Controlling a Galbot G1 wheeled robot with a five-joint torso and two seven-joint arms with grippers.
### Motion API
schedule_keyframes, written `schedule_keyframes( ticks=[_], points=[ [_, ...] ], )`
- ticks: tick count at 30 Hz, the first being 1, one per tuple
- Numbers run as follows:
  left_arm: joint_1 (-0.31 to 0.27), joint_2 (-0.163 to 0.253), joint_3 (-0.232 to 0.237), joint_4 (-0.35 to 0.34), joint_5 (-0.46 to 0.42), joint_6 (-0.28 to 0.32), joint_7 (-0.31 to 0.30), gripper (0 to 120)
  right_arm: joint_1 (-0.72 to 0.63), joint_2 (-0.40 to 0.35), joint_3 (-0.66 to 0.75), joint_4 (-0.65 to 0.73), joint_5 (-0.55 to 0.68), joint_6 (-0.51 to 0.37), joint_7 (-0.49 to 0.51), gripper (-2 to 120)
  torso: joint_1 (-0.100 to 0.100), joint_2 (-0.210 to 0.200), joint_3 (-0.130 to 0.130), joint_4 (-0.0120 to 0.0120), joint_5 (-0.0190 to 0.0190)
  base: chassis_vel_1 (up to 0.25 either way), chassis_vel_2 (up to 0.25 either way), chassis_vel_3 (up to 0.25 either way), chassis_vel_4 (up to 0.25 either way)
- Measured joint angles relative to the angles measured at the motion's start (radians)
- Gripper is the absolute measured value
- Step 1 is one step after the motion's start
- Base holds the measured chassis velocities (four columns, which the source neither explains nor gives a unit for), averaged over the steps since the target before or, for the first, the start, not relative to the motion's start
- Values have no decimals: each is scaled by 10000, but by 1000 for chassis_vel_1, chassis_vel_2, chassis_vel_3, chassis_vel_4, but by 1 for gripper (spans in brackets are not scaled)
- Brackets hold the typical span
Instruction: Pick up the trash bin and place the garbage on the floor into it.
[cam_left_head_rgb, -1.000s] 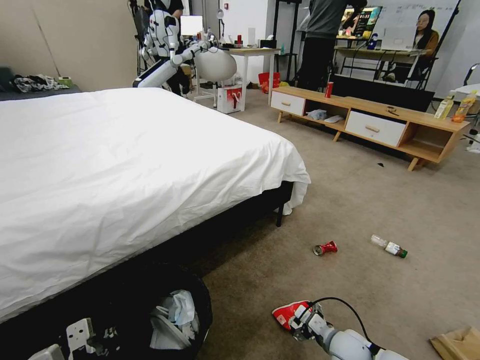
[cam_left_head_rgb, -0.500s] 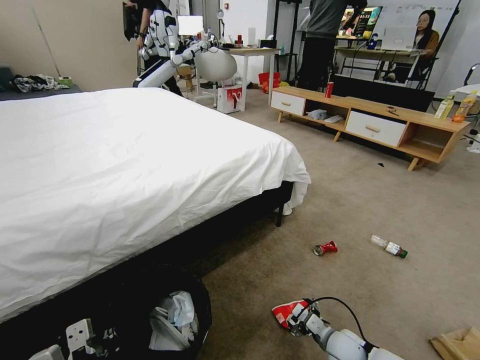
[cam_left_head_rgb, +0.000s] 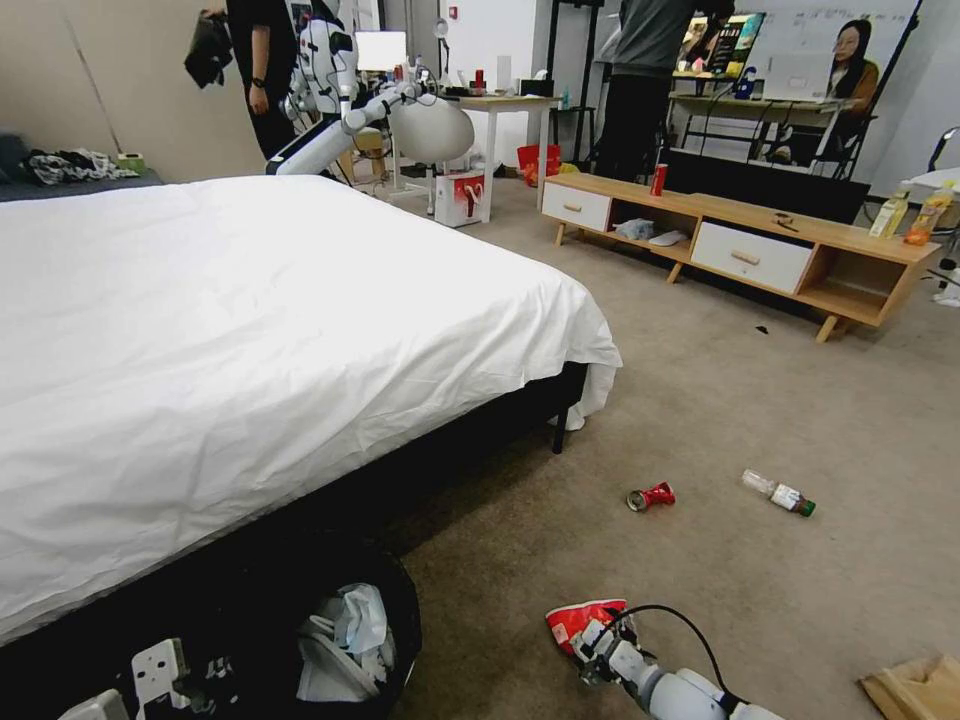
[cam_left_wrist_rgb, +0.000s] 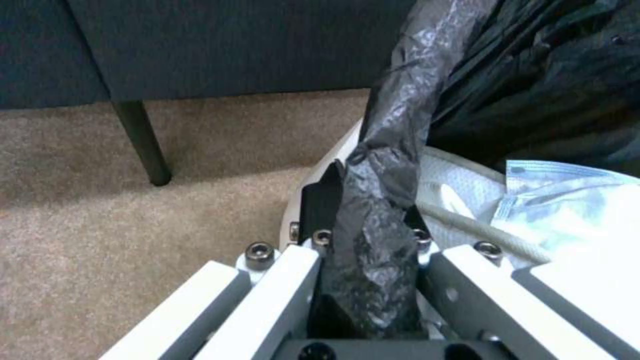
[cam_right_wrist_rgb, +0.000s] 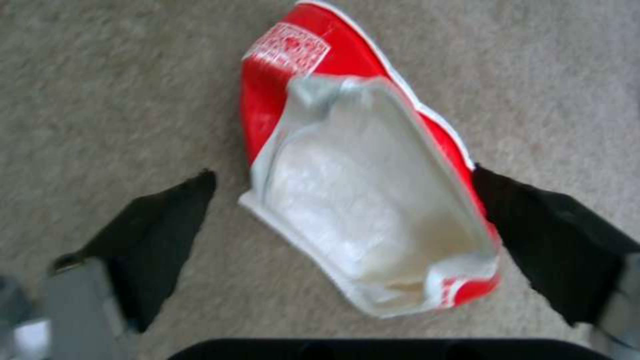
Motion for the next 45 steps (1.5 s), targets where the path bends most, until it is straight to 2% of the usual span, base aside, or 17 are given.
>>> schedule_keyframes(
  ticks=[4,5,6,8,9,10,12,13,16,20,22,25,26,36,39,45],
  points=[
    [-7,0,0,3,-3,0,0,2,-81,24,1,-34,-12,54,0,85,0,0,0,1,0,0,0,0,0],
    [-2,0,-1,7,-4,0,0,2,-128,35,8,-42,-23,94,4,76,0,0,-1,2,0,0,0,0,0],
    [1,0,-3,8,-4,0,-1,2,-146,35,14,-43,-24,113,6,70,0,0,0,2,-1,0,0,0,0],
    [2,0,-5,9,-4,0,-1,2,-162,33,20,-43,-25,127,8,68,0,0,-1,2,-1,0,0,0,0],
    [8,-1,-9,9,-4,0,-4,2,-215,16,43,-24,-25,171,8,61,0,0,0,2,0,0,0,0,0],
    [8,-1,-9,9,-4,0,-4,2,-215,16,43,-24,-25,171,8,61,0,0,0,2,0,0,0,0,0],
    [11,0,-11,9,-5,0,-5,2,-252,6,62,-7,-17,232,8,49,0,0,-1,1,0,0,0,0,0],
    [11,0,-11,9,-5,0,-5,2,-252,6,62,-7,-17,232,8,49,0,0,-1,1,0,0,0,0,0],
    [11,-1,-12,13,2,0,-8,2,-297,-22,115,4,22,332,12,32,0,0,-1,2,1,0,0,0,0],
    [-2,0,-7,33,13,0,-9,2,-316,-46,153,7,31,383,14,24,0,0,0,2,1,0,0,0,0],
    [-4,0,5,68,45,0,-10,2,-351,-90,214,7,55,487,-27,11,0,0,-1,2,0,0,0,0,0],
    [-6,0,12,78,56,0,-10,2,-364,-101,231,-10,56,543,-65,6,0,0,-1,2,0,0,0,0,0],
    [-4,0,19,81,68,0,-7,2,-375,-106,245,-40,71,607,-97,0,0,0,-1,2,0,0,0,0,0],
    [43,0,31,81,95,0,36,2,-285,23,264,-584,311,994,-303,0,0,0,0,5,3,0,0,0,0],
    [33,0,36,89,95,0,42,2,-295,0,300,-596,368,1073,-329,0,0,0,1,0,2,0,0,0,0],
    [25,0,60,99,91,0,46,2,-672,-494,660,611,887,1081,-115,0,0,0,1,0,6,0,0,0,0]
  ],
)
